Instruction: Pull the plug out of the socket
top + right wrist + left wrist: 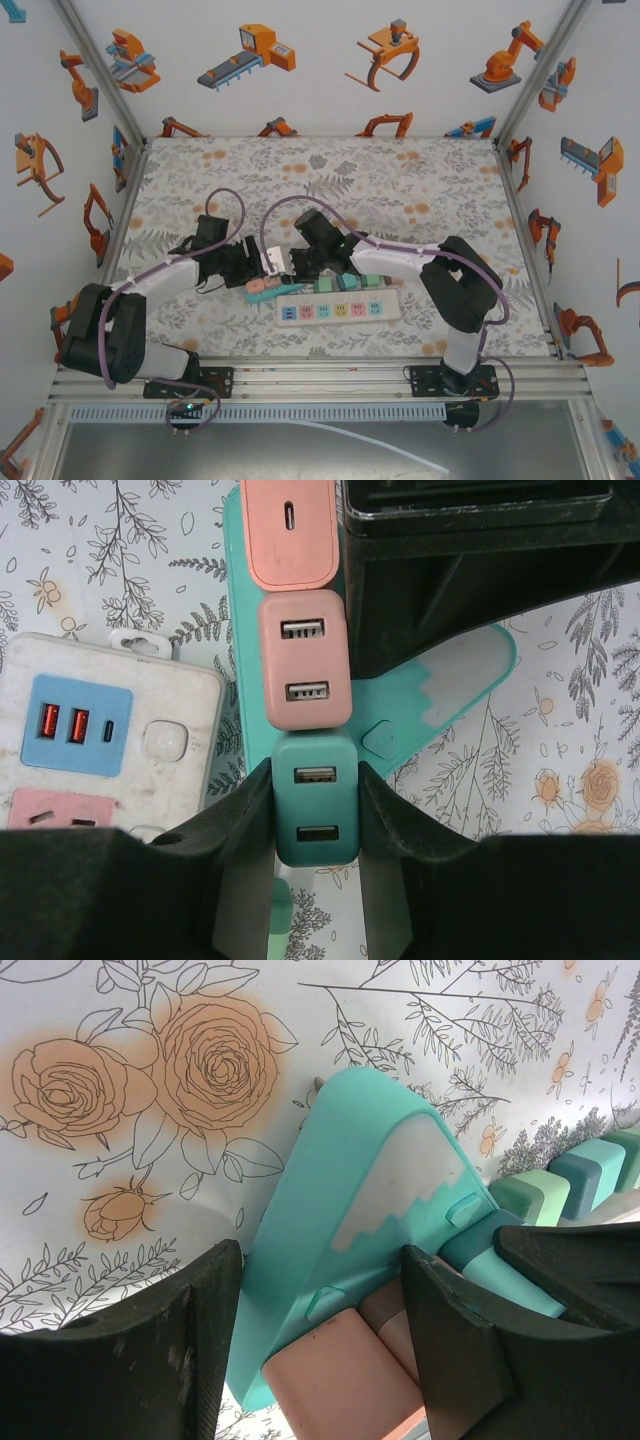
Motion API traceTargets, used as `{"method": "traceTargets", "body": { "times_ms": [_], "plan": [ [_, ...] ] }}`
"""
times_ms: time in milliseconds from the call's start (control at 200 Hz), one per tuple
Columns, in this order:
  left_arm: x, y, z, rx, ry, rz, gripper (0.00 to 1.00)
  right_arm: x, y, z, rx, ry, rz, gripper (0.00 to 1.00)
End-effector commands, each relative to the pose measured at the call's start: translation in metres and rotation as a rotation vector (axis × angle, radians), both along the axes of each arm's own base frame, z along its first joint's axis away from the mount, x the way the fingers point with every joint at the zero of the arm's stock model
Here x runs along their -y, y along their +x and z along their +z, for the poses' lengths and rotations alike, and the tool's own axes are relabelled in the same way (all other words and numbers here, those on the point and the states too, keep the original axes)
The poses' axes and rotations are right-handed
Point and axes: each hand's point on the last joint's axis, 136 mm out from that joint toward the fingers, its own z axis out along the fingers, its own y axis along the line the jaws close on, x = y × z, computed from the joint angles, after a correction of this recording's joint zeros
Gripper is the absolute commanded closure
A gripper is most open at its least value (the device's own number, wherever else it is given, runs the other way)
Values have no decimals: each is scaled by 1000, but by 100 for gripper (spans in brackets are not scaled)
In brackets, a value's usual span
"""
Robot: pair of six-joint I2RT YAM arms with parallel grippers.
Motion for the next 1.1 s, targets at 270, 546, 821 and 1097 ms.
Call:
{"method": "traceTargets", "body": {
  "times_ms": [270,546,821,1097],
  "plan": [
    [-42,-27,-51,-169,244,82,41,-18,-17,37,156,108,144,82],
    [-48,-25,-54,-181,283,99,43,-21,-19,51,59,179,88,83],
    [-50,-25,-53,-178,291,103,43,-19,-17,52,72,168,91,84],
    [-53,-25,-53,-179,302,114,43,-16,-23,55,10,145,94,86]
  ]
}}
